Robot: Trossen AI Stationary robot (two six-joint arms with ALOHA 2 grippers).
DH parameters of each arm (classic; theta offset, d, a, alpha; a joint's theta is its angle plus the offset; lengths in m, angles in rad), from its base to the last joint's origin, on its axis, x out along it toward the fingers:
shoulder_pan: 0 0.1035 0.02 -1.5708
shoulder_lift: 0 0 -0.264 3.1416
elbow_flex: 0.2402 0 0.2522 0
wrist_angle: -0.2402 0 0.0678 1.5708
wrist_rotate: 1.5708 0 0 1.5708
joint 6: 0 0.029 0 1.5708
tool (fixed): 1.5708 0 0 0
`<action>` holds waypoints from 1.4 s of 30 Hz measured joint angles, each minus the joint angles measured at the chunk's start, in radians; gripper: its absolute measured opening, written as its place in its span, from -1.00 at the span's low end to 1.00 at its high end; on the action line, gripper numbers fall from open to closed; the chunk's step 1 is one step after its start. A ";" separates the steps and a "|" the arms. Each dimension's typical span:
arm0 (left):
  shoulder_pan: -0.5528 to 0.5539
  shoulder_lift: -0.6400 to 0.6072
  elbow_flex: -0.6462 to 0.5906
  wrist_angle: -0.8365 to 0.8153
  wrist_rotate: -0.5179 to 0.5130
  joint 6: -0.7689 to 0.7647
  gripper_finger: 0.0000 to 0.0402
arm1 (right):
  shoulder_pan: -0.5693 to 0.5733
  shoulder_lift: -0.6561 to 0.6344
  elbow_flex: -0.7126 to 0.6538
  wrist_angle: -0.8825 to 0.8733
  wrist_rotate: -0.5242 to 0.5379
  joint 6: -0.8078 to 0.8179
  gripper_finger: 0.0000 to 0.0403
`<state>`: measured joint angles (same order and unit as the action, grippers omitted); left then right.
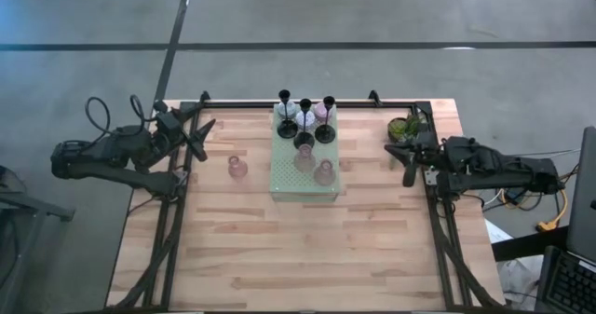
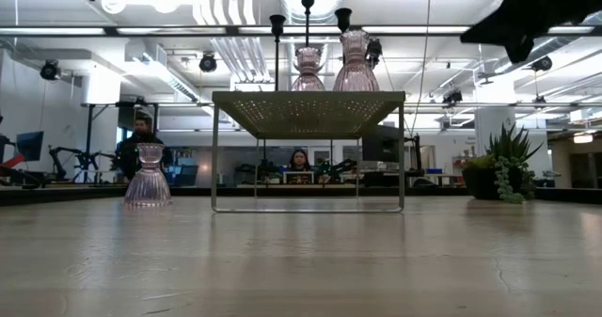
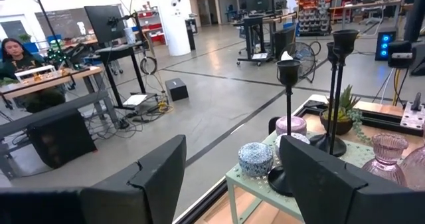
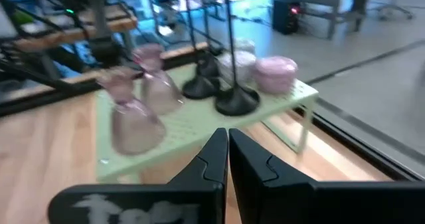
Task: Pick & Place candle stick holders
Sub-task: Put the pink candle holder on the shelf
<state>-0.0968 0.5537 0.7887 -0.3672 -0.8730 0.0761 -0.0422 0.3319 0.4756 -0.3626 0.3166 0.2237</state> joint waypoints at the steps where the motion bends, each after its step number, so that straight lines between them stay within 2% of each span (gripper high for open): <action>1: 0.000 0.000 -0.001 0.000 0.000 -0.002 0.23 | 0.000 -0.003 -0.011 -0.001 0.016 0.000 -0.96; 8: 0.000 0.000 -0.005 -0.063 0.045 -0.005 0.23 | 0.000 -0.001 -0.062 0.000 0.031 -0.023 -0.96; 13: 0.000 -0.002 -0.005 -0.160 0.066 -0.047 0.23 | 0.000 -0.002 -0.091 0.002 0.036 -0.155 -0.96; 22: 0.000 0.005 -0.018 -0.408 0.087 -0.323 0.23 | 0.000 -0.002 -0.147 -0.001 0.034 -0.198 -0.96; 29: 0.000 0.072 -0.134 -0.410 0.137 -0.392 0.23 | 0.000 -0.002 -0.181 0.001 0.033 -0.198 -0.96; 32: 0.000 0.117 -0.193 -0.411 0.182 -0.494 0.23 | 0.000 -0.003 -0.197 0.002 0.033 -0.199 -0.96; 42: 0.001 0.175 -0.362 -0.390 0.164 -0.758 0.23 | 0.000 -0.001 -0.235 0.002 0.033 -0.198 -0.96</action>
<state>-0.0963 0.7291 0.4263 -0.7571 -0.7087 -0.6824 -0.0422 0.3313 0.2402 -0.3610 0.3493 0.0254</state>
